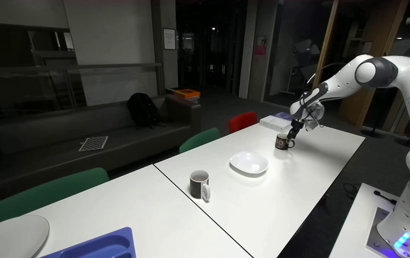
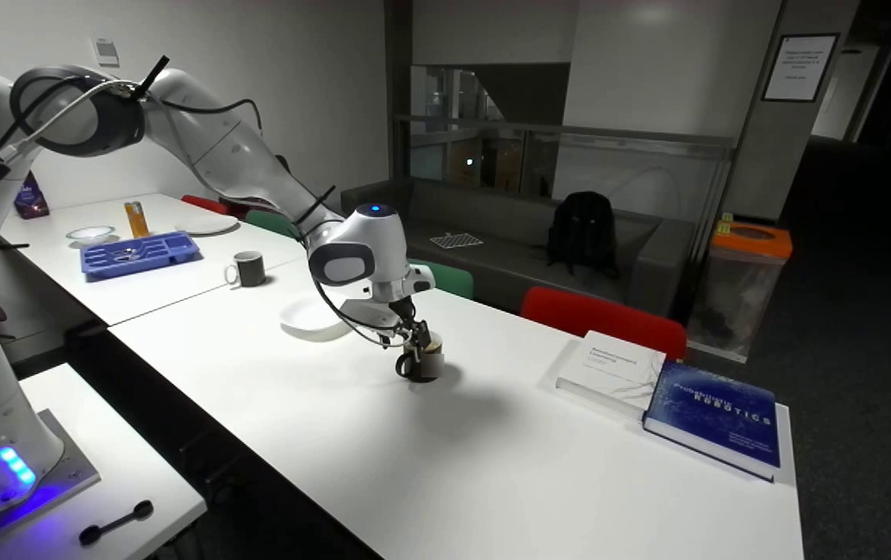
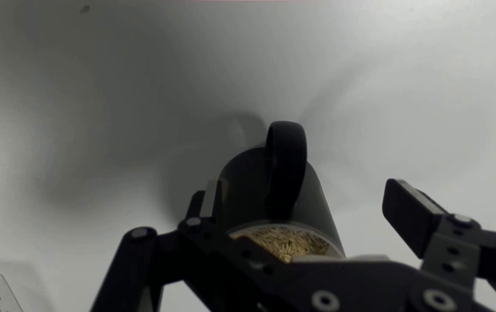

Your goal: Pour the contents in the black mug on the right onto the white plate

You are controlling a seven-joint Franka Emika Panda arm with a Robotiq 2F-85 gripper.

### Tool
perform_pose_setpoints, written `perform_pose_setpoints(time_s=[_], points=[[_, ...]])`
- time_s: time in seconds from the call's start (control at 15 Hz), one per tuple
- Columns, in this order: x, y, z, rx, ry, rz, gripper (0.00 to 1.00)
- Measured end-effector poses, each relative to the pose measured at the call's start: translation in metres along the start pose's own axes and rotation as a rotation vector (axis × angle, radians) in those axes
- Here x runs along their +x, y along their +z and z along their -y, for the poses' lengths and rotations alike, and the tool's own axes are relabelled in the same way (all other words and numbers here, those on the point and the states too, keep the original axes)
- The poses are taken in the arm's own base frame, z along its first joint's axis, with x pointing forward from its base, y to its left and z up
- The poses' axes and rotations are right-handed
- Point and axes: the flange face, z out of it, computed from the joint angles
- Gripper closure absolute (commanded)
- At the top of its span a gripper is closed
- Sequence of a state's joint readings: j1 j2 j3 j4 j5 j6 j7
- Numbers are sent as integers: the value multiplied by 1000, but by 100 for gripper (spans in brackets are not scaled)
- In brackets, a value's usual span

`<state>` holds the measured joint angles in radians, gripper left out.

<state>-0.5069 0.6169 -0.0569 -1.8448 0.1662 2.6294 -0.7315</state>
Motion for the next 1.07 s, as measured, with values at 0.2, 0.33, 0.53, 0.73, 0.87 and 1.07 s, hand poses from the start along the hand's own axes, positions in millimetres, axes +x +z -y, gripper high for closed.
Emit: perform_pose_setpoints(time_s=[0.2,0.33,0.53,0.73,0.87,1.07], points=[[-1,2,0,2,4,5,26],[-1,2,1,1,8,7,31],[-1,2,1,0,9,9,52],[-1,2,1,0,8,10,74],[-1,2,1,-1,8,10,92],[0,1,0,-1,9,11,95]])
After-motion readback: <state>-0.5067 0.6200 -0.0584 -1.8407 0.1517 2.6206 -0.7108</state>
